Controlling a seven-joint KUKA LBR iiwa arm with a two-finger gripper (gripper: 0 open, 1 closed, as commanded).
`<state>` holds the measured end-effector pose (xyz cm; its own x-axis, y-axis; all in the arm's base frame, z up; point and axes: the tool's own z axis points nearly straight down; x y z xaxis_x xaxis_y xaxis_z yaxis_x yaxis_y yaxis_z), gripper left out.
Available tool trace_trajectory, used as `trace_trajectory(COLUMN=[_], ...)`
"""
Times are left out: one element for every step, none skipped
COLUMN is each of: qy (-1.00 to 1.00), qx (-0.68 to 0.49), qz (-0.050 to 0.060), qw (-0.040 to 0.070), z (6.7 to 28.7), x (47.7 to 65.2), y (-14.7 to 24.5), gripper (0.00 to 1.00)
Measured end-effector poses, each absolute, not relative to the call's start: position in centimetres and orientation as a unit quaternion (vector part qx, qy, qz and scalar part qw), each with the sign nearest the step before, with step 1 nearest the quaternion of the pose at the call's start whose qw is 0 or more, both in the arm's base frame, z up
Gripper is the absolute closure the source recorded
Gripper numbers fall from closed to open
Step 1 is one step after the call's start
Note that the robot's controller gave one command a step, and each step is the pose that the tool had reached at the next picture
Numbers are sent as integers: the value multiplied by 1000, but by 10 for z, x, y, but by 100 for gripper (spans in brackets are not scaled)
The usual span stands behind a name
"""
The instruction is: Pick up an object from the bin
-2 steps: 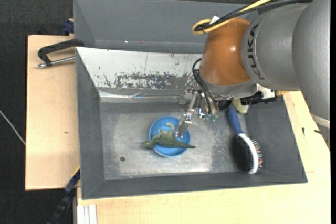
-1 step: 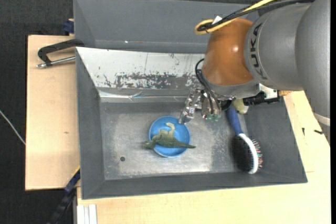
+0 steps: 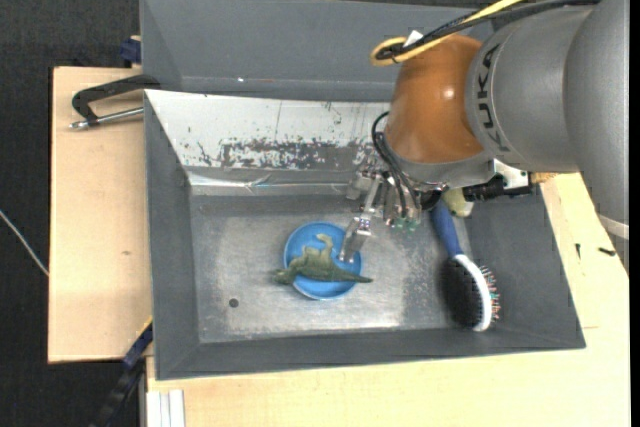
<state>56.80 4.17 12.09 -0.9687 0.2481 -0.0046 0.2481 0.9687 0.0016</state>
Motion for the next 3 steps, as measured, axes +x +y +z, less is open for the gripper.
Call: trace_trajectory(qy=[982, 982, 996], qx=[190, 191, 90], qz=[1, 2, 2], qw=[-2, 0, 7], z=[78, 81, 259], x=[564, 566, 580], y=[89, 89, 97], gripper=[0, 100, 100])
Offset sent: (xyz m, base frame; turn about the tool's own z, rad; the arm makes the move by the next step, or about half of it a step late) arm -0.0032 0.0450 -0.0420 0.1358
